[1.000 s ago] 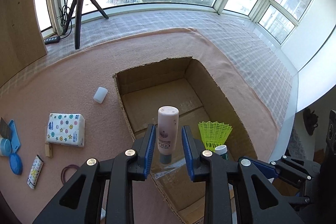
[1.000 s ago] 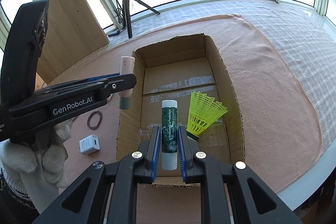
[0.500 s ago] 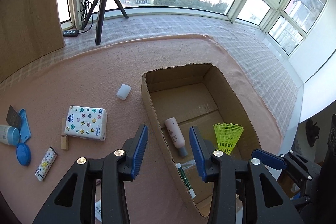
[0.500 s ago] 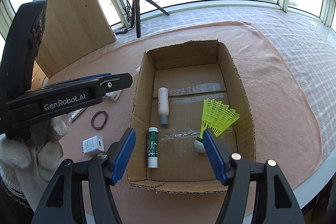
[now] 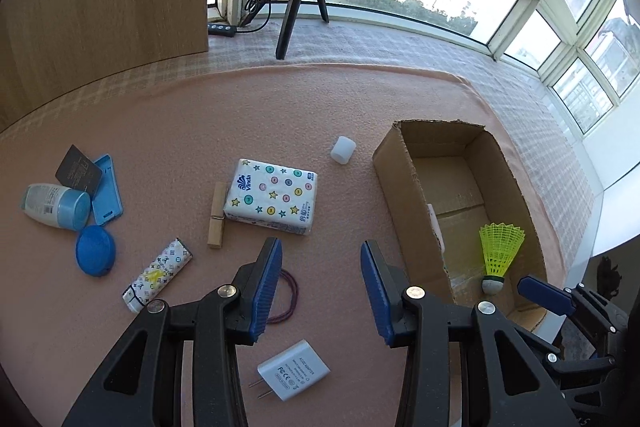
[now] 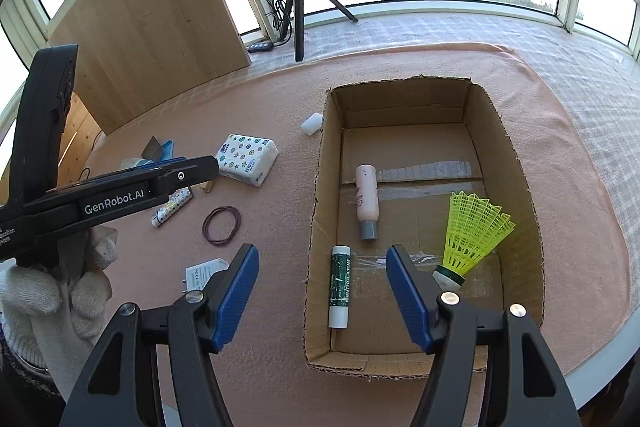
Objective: Organize objects
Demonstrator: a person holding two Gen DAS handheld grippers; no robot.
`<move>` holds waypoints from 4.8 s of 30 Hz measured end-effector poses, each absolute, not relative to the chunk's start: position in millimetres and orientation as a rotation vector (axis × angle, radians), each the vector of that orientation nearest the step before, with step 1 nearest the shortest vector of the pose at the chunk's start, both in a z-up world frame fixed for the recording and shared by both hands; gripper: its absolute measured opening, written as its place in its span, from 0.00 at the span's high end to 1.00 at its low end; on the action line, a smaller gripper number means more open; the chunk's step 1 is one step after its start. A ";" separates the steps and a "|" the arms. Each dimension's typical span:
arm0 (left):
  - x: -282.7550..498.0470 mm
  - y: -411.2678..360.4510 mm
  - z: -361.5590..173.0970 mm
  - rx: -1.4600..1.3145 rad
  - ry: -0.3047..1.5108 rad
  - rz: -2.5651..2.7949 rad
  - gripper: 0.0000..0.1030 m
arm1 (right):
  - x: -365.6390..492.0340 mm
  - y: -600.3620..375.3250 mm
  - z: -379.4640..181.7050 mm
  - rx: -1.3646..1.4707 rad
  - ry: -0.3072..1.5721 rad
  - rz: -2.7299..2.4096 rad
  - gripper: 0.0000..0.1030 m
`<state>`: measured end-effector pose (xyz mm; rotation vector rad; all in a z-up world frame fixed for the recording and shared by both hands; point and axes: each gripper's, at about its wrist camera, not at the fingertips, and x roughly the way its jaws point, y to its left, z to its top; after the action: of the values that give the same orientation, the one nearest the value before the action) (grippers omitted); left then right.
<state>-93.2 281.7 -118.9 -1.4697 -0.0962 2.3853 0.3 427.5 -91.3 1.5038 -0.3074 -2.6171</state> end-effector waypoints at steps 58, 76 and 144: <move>-163.7 97.6 -205.2 -1.784 -0.375 2.458 0.50 | -54.7 287.9 -115.4 1.574 -0.402 -2.457 0.39; -166.3 115.5 -208.6 -1.801 -0.260 2.513 0.49 | -61.8 284.3 -116.3 1.585 -0.408 -2.431 0.39; -24.3 36.4 -199.7 -1.708 -0.389 2.532 0.49 | -81.3 186.9 -172.3 1.681 -0.137 -2.235 0.81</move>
<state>-24.3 36.4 -199.7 -1.7084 -0.3889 2.5317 -81.3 186.9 -172.3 1.6807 -0.1374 -2.2347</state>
